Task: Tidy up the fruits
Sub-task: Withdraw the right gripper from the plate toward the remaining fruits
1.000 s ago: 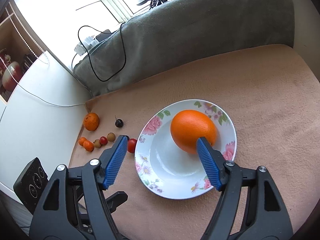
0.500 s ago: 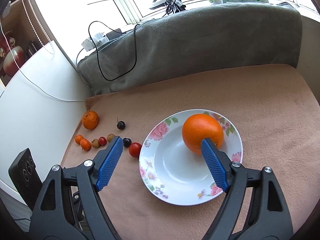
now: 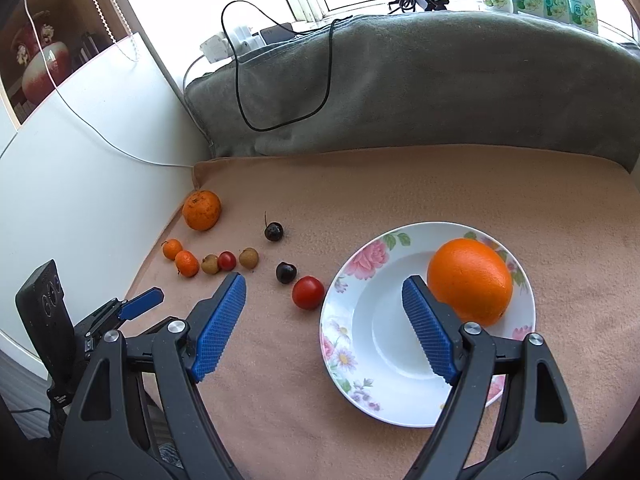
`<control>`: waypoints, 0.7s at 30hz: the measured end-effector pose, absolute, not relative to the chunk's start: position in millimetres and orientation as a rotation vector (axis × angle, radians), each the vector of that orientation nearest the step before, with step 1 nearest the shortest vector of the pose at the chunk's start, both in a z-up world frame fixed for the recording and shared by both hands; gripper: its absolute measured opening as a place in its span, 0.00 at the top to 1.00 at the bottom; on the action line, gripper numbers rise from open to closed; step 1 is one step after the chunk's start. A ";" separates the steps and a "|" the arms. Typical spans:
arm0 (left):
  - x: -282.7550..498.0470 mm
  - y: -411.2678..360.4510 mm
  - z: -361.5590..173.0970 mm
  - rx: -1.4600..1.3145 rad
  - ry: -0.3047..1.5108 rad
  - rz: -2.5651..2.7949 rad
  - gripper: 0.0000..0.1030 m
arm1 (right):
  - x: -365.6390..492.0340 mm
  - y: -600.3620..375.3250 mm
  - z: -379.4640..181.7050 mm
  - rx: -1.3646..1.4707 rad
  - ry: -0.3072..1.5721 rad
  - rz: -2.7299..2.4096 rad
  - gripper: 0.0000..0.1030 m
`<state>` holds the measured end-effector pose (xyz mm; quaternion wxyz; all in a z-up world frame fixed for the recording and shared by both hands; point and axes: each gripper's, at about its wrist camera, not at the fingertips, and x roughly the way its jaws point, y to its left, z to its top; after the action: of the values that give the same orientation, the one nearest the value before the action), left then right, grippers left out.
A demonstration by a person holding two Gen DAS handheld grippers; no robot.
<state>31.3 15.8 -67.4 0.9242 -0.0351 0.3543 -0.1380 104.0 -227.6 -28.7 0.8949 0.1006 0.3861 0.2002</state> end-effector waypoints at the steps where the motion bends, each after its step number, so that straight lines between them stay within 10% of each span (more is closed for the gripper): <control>1: 32.2 18.9 -67.8 -0.071 0.728 -0.281 0.34 | 105.2 -224.8 -28.7 0.204 0.801 0.425 0.19; 10: 50.7 47.6 -73.7 -0.065 0.763 -0.279 0.36 | 123.2 -199.4 -38.0 0.165 0.855 0.499 0.20; 21: 87.2 49.7 -84.4 0.082 0.848 -0.331 0.60 | 143.5 -160.6 -56.2 0.024 0.953 0.581 0.40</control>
<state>87.2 49.7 -84.4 0.8973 0.0394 0.4095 -0.1597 143.5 -160.6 -56.2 0.8483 0.0116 0.4520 0.2755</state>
